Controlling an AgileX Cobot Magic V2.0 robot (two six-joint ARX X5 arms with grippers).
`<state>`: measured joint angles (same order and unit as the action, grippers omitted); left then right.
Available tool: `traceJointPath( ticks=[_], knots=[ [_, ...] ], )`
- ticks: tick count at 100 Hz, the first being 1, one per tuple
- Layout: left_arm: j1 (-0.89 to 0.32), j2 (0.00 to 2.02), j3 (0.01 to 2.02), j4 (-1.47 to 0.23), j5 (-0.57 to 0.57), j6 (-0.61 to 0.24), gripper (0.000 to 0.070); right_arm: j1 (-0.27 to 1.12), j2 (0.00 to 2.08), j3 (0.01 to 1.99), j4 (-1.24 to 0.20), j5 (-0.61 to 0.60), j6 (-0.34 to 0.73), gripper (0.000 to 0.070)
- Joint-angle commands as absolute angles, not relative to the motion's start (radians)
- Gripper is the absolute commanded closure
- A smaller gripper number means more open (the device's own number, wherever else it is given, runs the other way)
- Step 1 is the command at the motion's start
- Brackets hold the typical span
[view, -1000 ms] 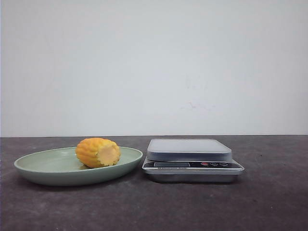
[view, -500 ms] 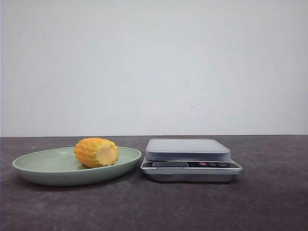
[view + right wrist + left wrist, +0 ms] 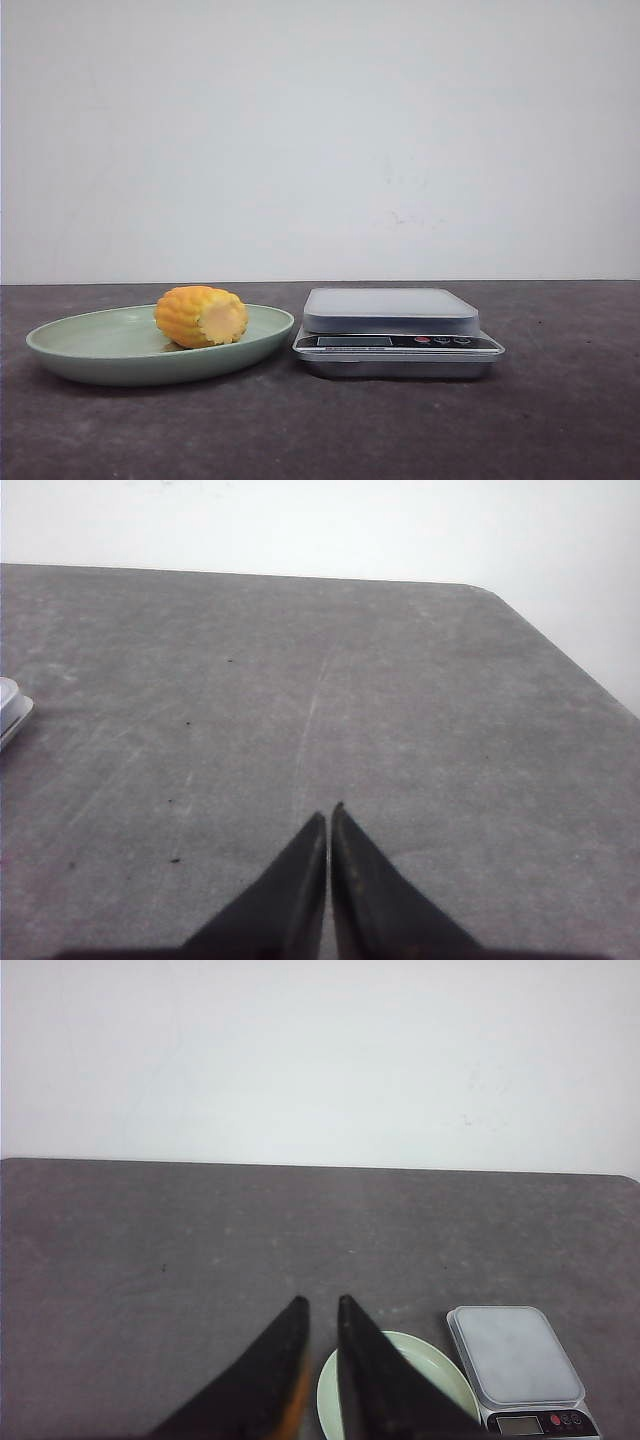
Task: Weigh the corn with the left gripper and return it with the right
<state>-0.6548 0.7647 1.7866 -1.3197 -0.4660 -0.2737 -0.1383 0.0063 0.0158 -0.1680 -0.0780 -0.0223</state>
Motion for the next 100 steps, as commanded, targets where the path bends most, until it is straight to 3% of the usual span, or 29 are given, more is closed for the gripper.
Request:
traceJointPath(
  ticks=[1, 75, 82, 100],
  knots=[
    [-0.661, 0.771, 1.811, -1.310, -0.468, -0.274, 0.0700, -0.140, 0.004, 0.013, -0.158, -0.078, -0.027, 0.0699],
    [-0.657, 0.774, 1.811, -1.309, -0.468, -0.273, 0.0700, -0.140, 0.004, 0.013, -0.157, -0.078, -0.027, 0.0699],
    [-0.633, 0.773, 1.810, -1.308, -0.484, -0.218, 0.0700, -0.140, 0.004, 0.013, -0.157, -0.078, -0.027, 0.0699],
    [-0.483, 0.719, 1.695, -1.234, -0.529, -0.189, 0.0700, -0.140, 0.004, 0.013, -0.157, -0.078, -0.027, 0.0698]
  ],
)
